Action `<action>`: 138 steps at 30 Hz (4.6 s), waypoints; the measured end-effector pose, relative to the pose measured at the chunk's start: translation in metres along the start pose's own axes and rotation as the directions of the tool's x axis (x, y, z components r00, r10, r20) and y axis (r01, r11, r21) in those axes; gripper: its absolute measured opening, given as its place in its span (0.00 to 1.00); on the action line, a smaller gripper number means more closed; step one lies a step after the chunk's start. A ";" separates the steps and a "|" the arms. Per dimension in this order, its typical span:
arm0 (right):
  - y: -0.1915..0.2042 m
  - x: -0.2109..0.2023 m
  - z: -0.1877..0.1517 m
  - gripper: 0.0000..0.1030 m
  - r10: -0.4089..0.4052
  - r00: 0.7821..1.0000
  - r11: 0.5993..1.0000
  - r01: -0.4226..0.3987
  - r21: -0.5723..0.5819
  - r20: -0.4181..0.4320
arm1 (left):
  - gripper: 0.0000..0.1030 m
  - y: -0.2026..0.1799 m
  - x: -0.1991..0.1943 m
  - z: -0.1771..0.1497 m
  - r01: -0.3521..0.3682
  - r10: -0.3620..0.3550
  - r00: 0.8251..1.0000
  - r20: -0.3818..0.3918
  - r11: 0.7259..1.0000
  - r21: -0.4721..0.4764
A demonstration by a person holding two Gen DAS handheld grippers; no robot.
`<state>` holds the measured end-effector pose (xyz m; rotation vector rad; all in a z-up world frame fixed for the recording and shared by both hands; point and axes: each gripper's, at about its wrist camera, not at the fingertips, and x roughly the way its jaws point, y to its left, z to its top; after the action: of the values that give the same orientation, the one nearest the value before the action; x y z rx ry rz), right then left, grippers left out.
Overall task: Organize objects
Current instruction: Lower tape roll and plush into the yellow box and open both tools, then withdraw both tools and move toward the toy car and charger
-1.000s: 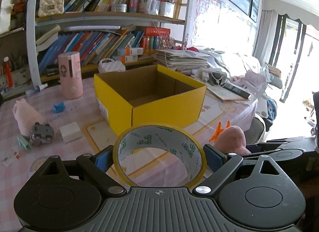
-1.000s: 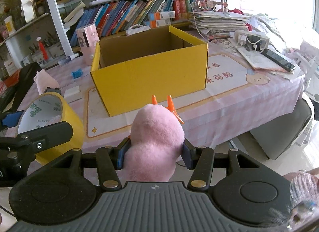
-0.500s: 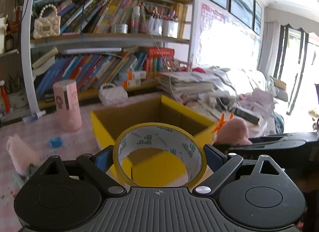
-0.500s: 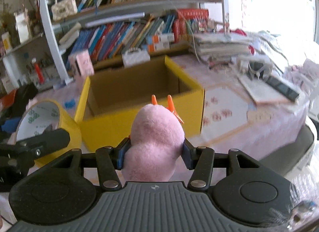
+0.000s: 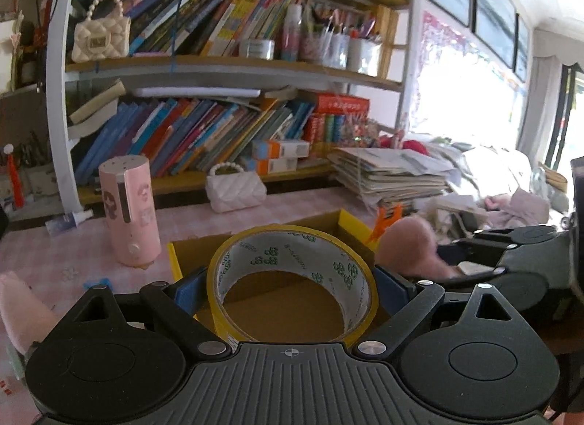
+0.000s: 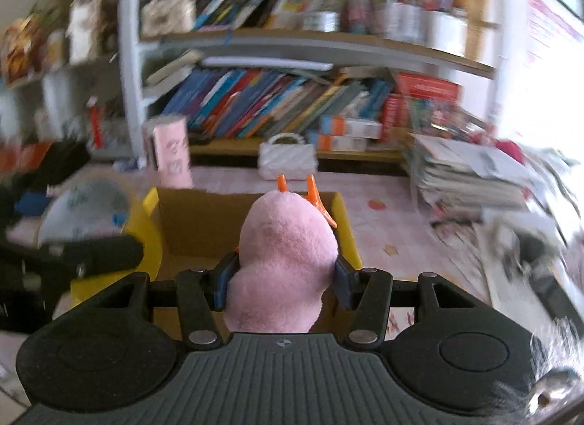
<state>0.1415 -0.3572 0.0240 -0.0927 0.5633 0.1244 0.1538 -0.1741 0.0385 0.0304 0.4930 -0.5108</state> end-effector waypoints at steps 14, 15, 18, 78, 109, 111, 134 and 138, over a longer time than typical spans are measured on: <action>-0.006 0.094 -0.001 0.49 0.105 0.963 0.959 -0.164 -0.229 -0.249 | 0.92 0.004 0.060 -0.016 -0.074 0.072 0.987 -0.143 0.997 -0.011; -0.006 0.094 -0.001 0.49 0.106 0.960 0.957 -0.169 -0.238 -0.258 | 0.92 0.004 0.063 -0.017 -0.080 0.077 0.985 -0.153 0.997 -0.009; 0.003 0.095 -0.005 0.49 0.060 0.952 0.938 -0.157 -0.309 -0.302 | 0.92 0.003 0.067 -0.015 -0.074 0.075 0.987 -0.145 0.997 0.013; 0.136 -0.069 -0.085 0.81 -0.158 0.977 0.977 0.175 0.118 -0.142 | 0.97 0.059 -0.132 -0.108 -0.168 0.161 0.979 -0.128 0.985 -0.047; 0.265 -0.075 -0.095 0.87 0.037 0.980 0.998 -0.026 0.057 -0.195 | 0.97 0.141 -0.226 -0.154 -0.348 0.318 0.929 -0.187 0.924 -0.158; 0.273 -0.074 -0.092 0.87 0.040 0.980 0.999 -0.033 0.038 -0.196 | 0.97 0.145 -0.229 -0.155 -0.357 0.326 0.927 -0.187 0.918 -0.171; 0.283 0.006 -0.047 0.83 0.106 0.975 0.994 -0.110 -0.012 -0.193 | 0.97 0.198 -0.172 -0.127 -0.424 0.385 0.901 -0.199 0.879 -0.219; 0.280 0.033 -0.031 0.83 0.105 0.976 0.993 -0.112 -0.025 -0.192 | 0.97 0.212 -0.150 -0.118 -0.442 0.398 0.893 -0.212 0.866 -0.235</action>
<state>0.1131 -0.0815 -0.0353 -0.1097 0.7573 0.2337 0.0885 0.0983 -0.0165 -0.0906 0.6894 -0.0027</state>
